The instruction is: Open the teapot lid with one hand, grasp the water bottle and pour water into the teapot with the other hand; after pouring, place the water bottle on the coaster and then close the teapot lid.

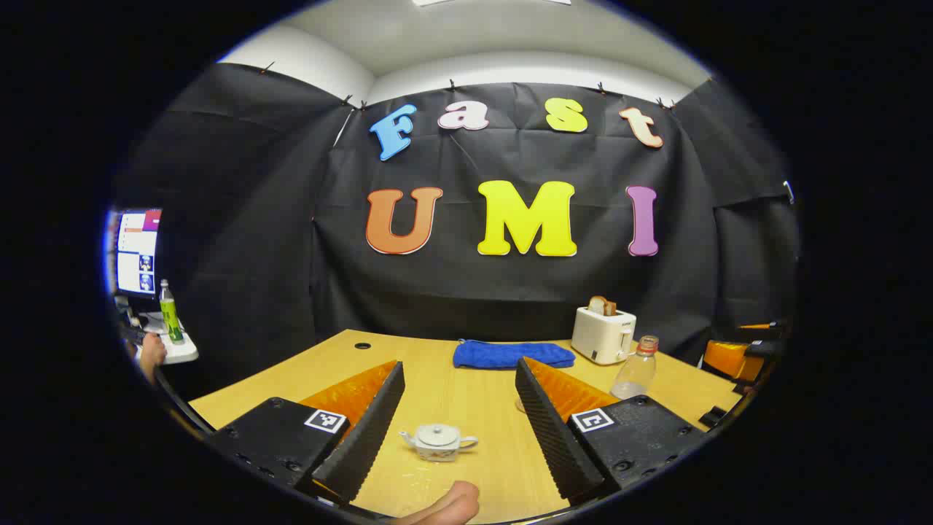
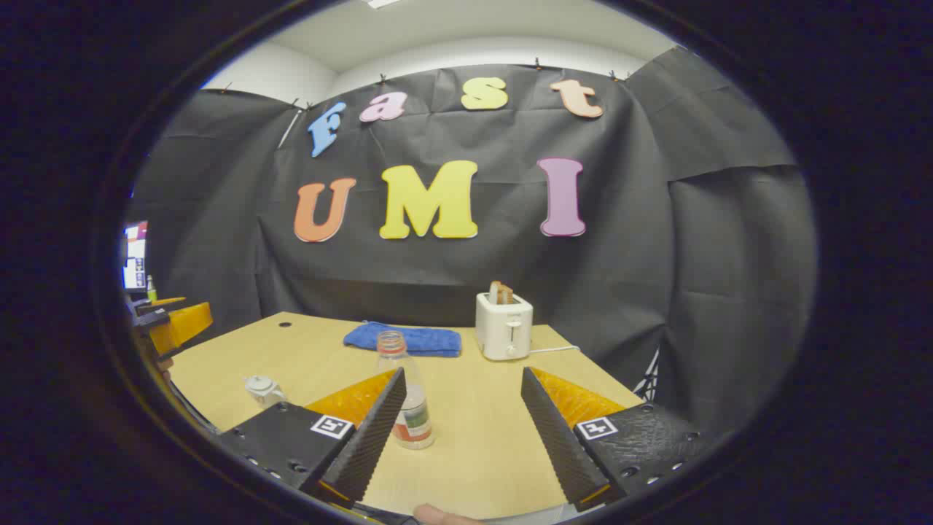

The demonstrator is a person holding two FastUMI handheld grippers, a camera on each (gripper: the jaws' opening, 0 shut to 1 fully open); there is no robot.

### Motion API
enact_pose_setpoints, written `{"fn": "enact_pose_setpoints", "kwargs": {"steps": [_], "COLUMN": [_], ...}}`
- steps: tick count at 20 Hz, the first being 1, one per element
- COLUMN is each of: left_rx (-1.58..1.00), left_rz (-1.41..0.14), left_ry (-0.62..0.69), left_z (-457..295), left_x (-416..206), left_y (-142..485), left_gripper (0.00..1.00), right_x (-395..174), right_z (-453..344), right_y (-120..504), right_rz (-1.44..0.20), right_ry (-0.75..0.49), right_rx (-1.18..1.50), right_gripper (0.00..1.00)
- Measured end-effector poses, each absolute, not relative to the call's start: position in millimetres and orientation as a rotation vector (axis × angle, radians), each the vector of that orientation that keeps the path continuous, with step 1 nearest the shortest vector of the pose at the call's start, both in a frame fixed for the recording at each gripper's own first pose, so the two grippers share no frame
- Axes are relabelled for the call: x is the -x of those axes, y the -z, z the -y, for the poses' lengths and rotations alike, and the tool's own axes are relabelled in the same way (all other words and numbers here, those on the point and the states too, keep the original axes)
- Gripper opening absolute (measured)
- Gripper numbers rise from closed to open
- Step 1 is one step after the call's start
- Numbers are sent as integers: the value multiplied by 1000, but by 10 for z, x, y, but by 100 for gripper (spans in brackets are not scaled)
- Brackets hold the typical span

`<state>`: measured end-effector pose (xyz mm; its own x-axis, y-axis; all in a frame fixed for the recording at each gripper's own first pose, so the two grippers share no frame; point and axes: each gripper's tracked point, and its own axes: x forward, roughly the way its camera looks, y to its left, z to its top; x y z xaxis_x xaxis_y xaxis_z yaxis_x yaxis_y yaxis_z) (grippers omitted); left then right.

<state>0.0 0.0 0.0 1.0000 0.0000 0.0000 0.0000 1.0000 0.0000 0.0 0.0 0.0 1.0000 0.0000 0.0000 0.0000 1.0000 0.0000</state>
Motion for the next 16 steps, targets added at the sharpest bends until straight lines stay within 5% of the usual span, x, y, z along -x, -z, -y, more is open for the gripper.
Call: {"fn": "enact_pose_setpoints", "kwargs": {"steps": [16], "left_rx": [-17], "left_rz": [-45], "left_ry": [-30], "left_z": [-149], "left_x": [-139], "left_y": [166], "left_gripper": [96], "right_x": [-66], "right_z": [-66], "right_y": [48], "right_rz": [-16], "right_ry": [4], "right_rx": [31], "right_gripper": [95]}}
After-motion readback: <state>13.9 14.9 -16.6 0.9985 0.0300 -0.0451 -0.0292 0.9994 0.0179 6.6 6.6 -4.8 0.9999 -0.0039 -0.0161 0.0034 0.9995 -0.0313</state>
